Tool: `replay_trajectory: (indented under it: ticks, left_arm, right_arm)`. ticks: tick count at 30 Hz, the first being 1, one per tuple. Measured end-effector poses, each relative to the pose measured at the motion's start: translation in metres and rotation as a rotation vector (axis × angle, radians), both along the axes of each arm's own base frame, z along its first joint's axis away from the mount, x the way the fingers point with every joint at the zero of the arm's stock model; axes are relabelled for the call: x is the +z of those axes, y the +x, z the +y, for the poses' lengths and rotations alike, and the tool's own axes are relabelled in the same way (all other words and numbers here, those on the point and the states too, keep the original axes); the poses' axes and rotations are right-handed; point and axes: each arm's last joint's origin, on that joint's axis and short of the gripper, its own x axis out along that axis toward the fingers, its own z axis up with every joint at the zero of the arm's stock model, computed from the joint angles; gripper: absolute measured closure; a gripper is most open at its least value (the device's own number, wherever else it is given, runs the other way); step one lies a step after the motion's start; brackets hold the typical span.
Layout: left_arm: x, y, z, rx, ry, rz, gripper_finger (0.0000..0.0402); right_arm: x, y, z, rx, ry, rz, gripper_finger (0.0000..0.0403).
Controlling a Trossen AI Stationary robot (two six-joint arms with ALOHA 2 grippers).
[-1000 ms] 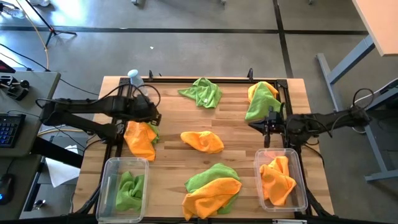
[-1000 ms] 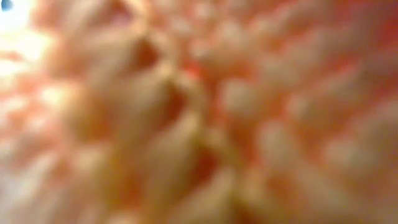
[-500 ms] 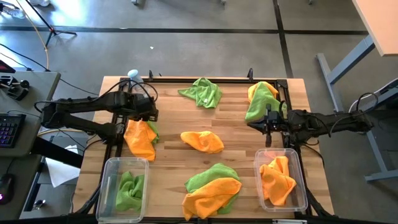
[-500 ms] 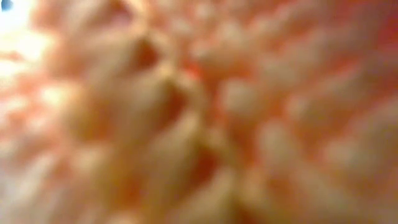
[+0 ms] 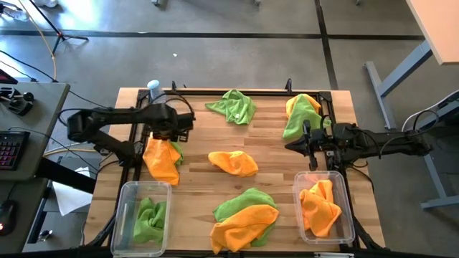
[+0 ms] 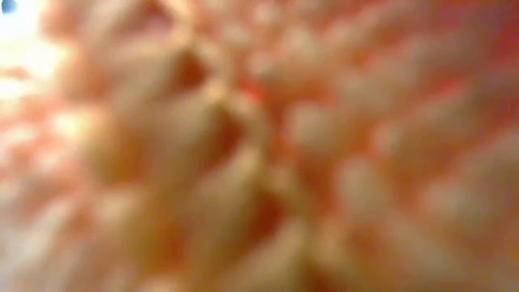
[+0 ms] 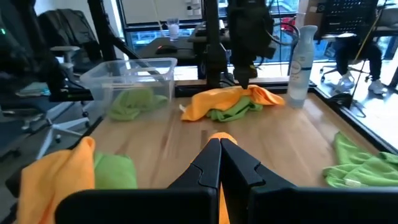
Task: Sort microfiber towel by color & place in baskets
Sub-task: Put the yellow towel into the right transparent bin
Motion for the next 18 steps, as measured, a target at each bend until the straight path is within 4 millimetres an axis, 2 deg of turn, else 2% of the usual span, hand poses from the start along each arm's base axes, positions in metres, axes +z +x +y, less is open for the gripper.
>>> replay_trajectory:
  ticks: [7,10,14,18]
  left_arm:
    - [-0.023,0.009,0.002,-0.016,-0.075,0.144,0.0278]
    - [-0.028,0.009,0.001,-0.017,-0.099,0.197,0.0311]
    - [-0.028,0.009,-0.001,-0.030,-0.097,0.214,0.0384]
    - [-0.020,0.006,-0.006,-0.037,-0.083,0.200,0.0391]
  right_arm:
    - [0.000,0.000,0.001,0.019,0.003,0.000,0.0403]
    - [0.000,0.000,0.001,0.019,0.003,0.000,0.0403]
    - [0.000,0.000,0.001,0.020,-0.002,0.000,0.0403]
    - [0.000,0.000,0.001,0.022,-0.022,-0.001,0.0403]
